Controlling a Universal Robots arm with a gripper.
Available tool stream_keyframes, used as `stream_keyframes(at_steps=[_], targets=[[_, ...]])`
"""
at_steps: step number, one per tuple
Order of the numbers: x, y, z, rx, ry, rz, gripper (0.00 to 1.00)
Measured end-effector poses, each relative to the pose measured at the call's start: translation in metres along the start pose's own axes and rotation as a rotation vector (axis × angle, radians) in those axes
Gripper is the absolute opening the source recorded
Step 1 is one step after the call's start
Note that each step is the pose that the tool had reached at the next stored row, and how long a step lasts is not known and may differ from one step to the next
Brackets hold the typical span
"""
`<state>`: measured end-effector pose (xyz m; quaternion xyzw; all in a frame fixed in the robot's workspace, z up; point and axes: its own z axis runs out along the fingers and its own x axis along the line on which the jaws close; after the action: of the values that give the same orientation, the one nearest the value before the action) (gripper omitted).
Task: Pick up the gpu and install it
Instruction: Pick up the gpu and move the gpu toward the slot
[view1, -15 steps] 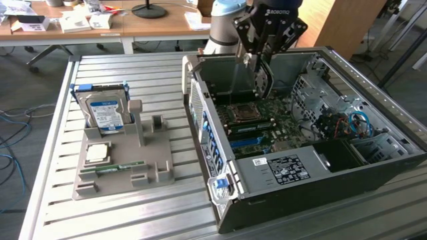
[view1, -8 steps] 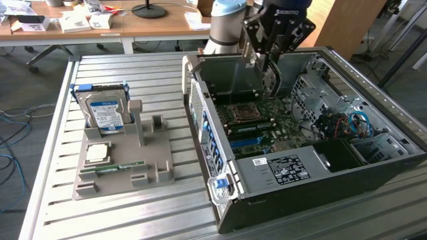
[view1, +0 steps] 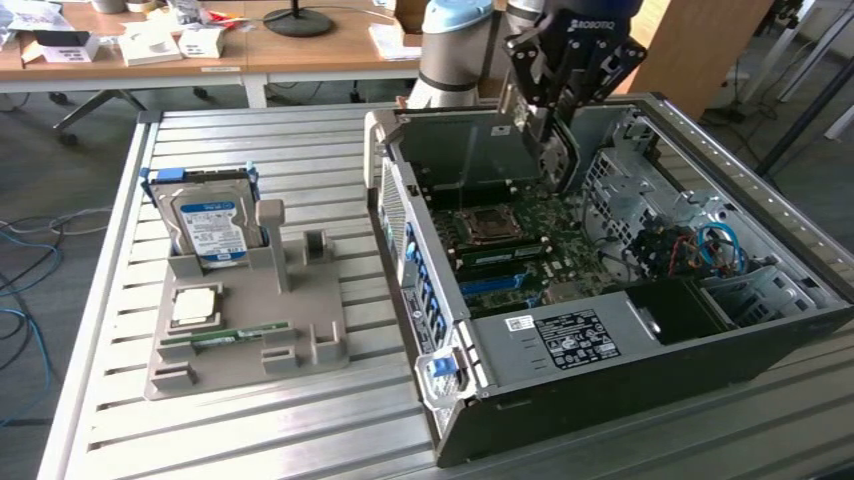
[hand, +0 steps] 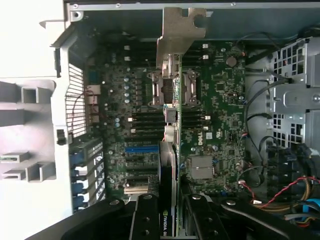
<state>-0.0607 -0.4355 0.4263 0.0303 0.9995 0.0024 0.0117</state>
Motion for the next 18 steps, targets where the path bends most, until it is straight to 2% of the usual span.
stream_keyframes(at_steps=[18], targets=[[-0.042, 0.0025, 0.001, -0.0001, 0.0, -0.001, 0.26]])
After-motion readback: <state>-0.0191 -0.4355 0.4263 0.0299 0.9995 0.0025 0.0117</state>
